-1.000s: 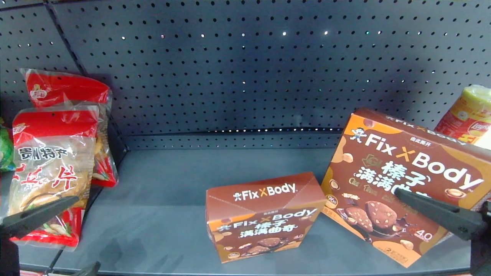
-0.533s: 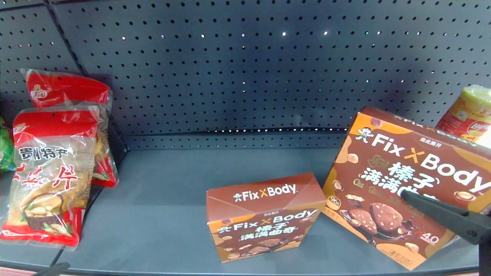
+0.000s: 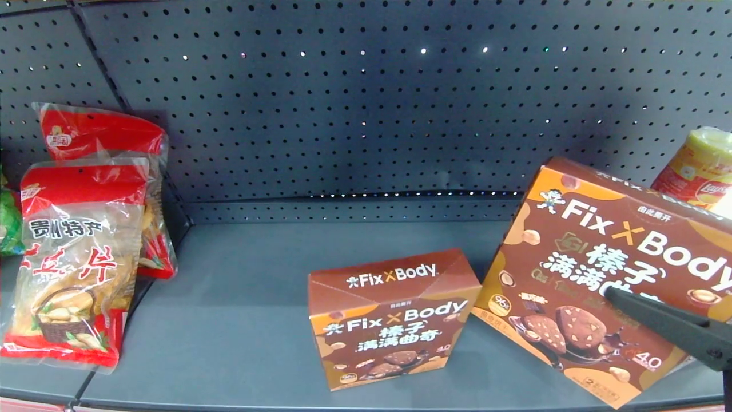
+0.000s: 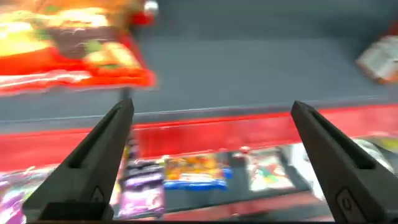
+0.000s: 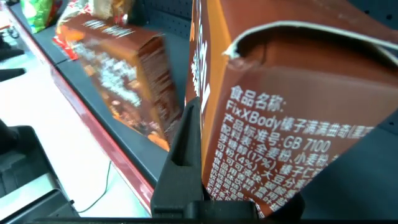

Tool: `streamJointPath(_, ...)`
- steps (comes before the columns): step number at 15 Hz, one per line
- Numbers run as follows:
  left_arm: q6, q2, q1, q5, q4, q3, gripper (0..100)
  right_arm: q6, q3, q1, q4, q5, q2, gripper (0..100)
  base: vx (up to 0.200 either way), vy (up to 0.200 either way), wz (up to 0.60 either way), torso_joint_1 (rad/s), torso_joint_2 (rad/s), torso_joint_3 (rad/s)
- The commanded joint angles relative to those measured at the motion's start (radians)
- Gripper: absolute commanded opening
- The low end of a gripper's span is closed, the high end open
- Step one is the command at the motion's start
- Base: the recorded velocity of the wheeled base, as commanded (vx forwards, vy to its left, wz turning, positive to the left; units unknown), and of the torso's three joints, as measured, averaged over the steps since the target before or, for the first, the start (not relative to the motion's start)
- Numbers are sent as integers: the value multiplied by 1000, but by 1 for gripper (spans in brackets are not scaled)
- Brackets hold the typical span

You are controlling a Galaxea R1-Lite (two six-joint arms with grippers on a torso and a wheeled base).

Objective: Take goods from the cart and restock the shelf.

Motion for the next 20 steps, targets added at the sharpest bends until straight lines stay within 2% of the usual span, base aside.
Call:
streamJointPath(1,5,-27,2,59,2,-1,100,0,0,6,0,0,0,0,0,0,0,0,0,0)
streamJointPath(2,5,-25,5,103,2,-1,100,1,0,6,0,0,0,0,0,0,0,0,0,0)
streamJointPath(4,8,-25,5,274,25,-8,100,9,-2,18,-2,0,3,0,0,0,0,0,0,0)
streamJointPath(6,14,-27,5,329,32,-10,100,9,-3,19,-2,0,5,0,0,0,0,0,0,0)
streamJointPath(7,30,-12,5,346,42,1,100,9,-5,19,-2,0,3,0,0,0,0,0,0,0)
streamJointPath(8,37,30,-10,326,44,1,100,9,-3,18,-2,0,0,0,0,0,0,0,0,0)
streamJointPath(9,54,57,-88,289,47,-1,100,9,2,18,-2,0,-3,0,0,0,0,0,0,0)
streamJointPath(10,60,57,-139,286,47,-1,100,9,2,18,-2,-1,-9,0,0,0,0,0,0,0)
streamJointPath(11,42,39,-305,291,47,-1,100,10,2,18,-2,0,-11,0,0,0,0,0,0,0)
streamJointPath(12,30,-2,-343,298,47,-1,100,10,2,18,-2,-1,-9,0,0,0,0,0,0,0)
streamJointPath(13,-3,-29,-326,326,45,1,100,10,2,18,-2,-1,-8,0,0,0,0,0,0,0)
streamJointPath(14,-13,-27,-322,361,44,1,100,10,3,18,-2,-1,-6,0,0,0,0,0,0,0)
streamJointPath(15,-13,-25,-279,367,44,1,100,10,6,16,-2,-1,-6,0,0,0,0,0,0,0)
streamJointPath(16,-13,-15,-194,367,45,1,100,10,8,16,-2,-1,-3,0,0,0,0,0,0,0)
streamJointPath(17,-10,-1,-171,367,45,1,100,10,9,16,-2,-1,-3,0,0,0,0,0,0,0)
streamJointPath(18,10,1,-202,364,45,1,100,10,8,16,-2,-1,-2,0,0,0,0,0,0,0)
streamJointPath(19,-3,-21,-205,366,45,1,100,10,9,16,-2,-1,-5,0,0,0,0,0,0,0)
streamJointPath(20,-13,-55,-165,370,44,1,100,10,15,16,-2,-1,-6,0,0,0,0,0,0,0)
